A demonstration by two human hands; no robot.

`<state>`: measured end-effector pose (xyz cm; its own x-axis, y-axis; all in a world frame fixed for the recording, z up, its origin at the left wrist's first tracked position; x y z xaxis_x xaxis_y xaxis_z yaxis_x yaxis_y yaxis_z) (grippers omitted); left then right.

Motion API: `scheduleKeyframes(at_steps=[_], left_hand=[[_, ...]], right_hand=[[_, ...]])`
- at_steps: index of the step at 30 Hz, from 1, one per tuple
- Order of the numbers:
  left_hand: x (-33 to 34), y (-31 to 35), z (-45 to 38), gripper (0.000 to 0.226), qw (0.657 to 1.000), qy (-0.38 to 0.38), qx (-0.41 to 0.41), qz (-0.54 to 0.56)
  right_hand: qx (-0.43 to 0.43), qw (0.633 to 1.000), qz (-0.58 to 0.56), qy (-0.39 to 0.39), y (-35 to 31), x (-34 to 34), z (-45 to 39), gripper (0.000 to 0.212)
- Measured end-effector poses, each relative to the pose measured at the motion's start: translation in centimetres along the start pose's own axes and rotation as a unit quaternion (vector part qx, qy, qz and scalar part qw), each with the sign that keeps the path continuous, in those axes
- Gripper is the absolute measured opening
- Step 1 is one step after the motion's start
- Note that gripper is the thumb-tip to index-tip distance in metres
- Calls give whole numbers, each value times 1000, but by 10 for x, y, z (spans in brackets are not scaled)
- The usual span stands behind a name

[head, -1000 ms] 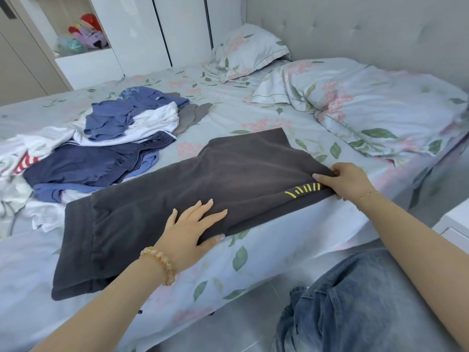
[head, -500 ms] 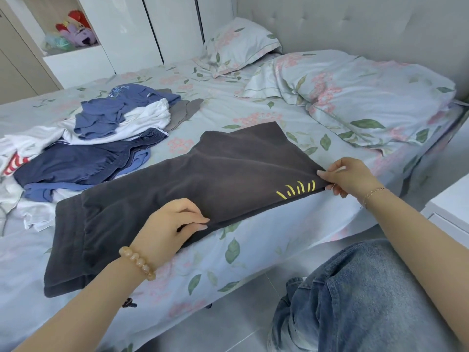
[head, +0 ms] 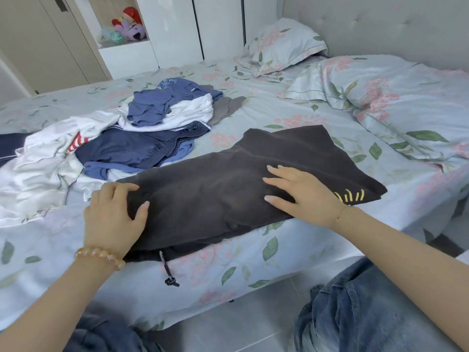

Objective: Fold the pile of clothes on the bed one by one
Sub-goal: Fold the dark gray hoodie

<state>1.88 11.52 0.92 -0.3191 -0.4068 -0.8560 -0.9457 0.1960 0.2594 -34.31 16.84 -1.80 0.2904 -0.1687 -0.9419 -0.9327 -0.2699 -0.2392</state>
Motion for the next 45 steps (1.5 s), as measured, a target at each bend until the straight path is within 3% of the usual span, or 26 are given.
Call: scheduleKeyframes(at_steps=[2, 3, 5, 9, 13, 19, 23, 26, 28, 30, 32, 34, 37, 39, 42, 45], left_hand=[[6, -30, 6, 71, 983, -80, -157, 45], [11, -40, 9, 85, 956, -139, -237, 101], [19, -51, 12, 100, 918, -216, -290, 160], [19, -49, 8, 73, 894, -249, -290, 233], [18, -52, 9, 48, 813, -287, -320, 392], [-21, -59, -9, 29, 771, -272, -293, 495], [-7, -78, 8, 31, 785, -297, -357, 410], [4, -83, 13, 42, 825, -277, -349, 346], [5, -82, 9, 62, 834, -256, -345, 346], [4, -75, 1, 84, 820, -254, -342, 381], [6, -73, -16, 89, 782, -246, -370, 436], [11, -76, -37, 94, 752, -255, -398, 460], [19, -72, -55, 90, 742, -267, -399, 468], [29, -66, -62, 87, 756, -242, -382, 473], [43, -70, -70, 63, 800, -159, -349, 461], [53, -88, -74, 58, 818, -119, -376, 418]], right_hand=[[-30, 998, 0, -57, -19, 14, -11, 70], [-43, 995, -4, -87, -29, 22, -15, 70], [-79, 987, 7, -137, -45, 36, -18, 74], [-130, 976, 74, -157, -52, 49, -18, 86], [-213, 970, 94, -72, -62, 50, -21, 57], [-284, 953, 103, 35, -68, 43, -16, 50], [-294, 935, 187, -61, -71, 58, -3, 51], [-272, 945, 130, -126, -65, 56, 1, 55], [-276, 949, 78, -132, -67, 47, 1, 55], [-267, 960, 6, -81, -73, 37, -1, 51], [-203, 976, -76, -23, -76, 32, -13, 48], [-118, 985, -125, -25, -79, 33, -30, 50], [-44, 988, -72, -131, -83, 51, -52, 61], [-55, 981, 18, -186, -83, 62, -58, 68], [-85, 975, 43, -203, -78, 63, -59, 72], [-100, 972, 48, -206, -74, 60, -58, 73]])
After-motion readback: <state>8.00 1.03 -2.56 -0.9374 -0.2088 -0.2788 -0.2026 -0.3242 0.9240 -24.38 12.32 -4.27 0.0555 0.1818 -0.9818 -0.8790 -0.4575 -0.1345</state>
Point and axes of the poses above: each hand's wrist, its own z-axis away from the middle knuckle, its own x-axis out of the palm, y = z × x, the point moved 2 cm from there along -z, towards the middle knuckle, and after that the axes turned 1 degree about z, right-handed, at the moved point
